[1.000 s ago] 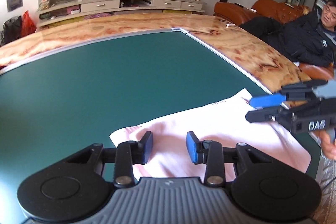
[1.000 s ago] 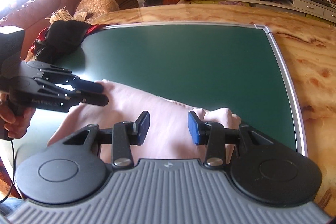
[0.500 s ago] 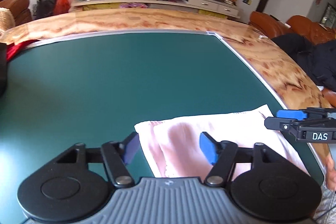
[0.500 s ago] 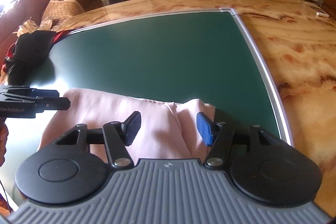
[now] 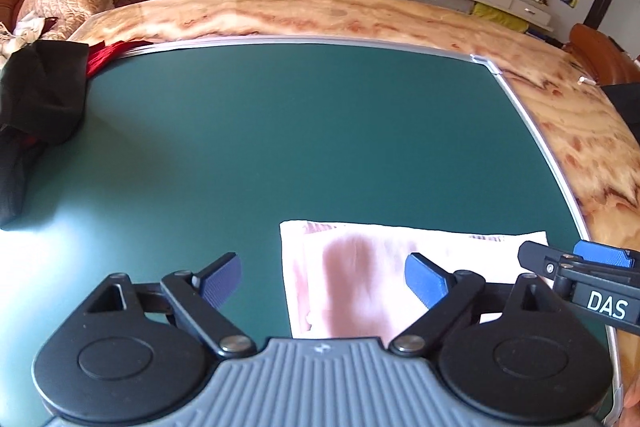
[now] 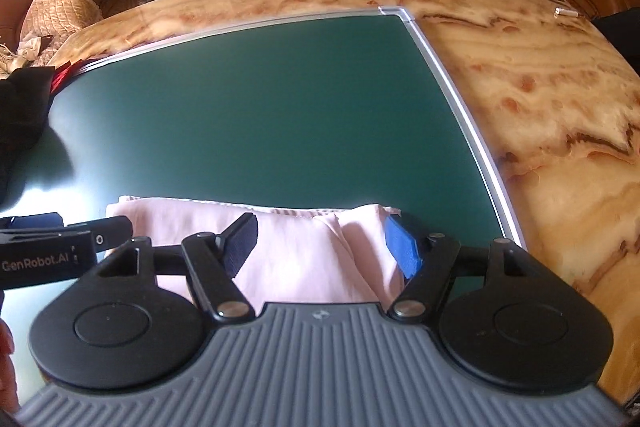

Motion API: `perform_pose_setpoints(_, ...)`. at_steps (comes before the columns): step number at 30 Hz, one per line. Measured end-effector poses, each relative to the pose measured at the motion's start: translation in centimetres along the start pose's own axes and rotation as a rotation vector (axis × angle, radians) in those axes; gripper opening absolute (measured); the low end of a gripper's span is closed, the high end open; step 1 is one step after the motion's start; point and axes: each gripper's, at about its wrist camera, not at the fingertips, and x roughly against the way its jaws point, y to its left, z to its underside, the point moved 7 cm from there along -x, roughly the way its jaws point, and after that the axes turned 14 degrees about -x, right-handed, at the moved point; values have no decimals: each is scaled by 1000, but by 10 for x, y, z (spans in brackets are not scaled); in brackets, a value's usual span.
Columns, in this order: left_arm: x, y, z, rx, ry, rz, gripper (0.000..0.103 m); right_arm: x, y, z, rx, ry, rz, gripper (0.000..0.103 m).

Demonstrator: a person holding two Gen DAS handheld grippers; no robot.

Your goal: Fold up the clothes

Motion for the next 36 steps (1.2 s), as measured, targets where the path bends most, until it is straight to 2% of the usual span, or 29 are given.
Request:
perform_pose_setpoints(5,4,-2,3,11,14,-11,94,3,7,2,16,7,39,79)
perform_pose_setpoints(10,5,-2,5,6,38,-42,97,8,11,3,-9,22,24,79)
perform_pose_setpoints(15,3,-3,9,24,51,-49,98,3,14,5,-6,64,62,79)
perform_pose_setpoints(23,6,-5,9,16,51,-69,99,6,16,6,-17,56,62,79)
perform_pose_setpoints(36,11,-2,7,32,56,-49,102,8,15,7,-33,74,70,79)
